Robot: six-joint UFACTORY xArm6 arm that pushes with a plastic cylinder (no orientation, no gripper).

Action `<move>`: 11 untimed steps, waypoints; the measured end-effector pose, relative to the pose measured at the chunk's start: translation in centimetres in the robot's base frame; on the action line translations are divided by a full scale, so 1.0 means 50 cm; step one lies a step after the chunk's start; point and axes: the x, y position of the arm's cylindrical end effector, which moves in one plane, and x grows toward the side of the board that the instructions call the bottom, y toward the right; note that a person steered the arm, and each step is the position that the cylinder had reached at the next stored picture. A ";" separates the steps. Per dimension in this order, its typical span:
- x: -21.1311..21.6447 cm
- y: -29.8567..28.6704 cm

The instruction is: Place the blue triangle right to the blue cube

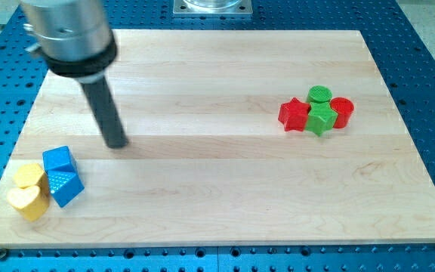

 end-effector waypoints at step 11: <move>0.031 0.034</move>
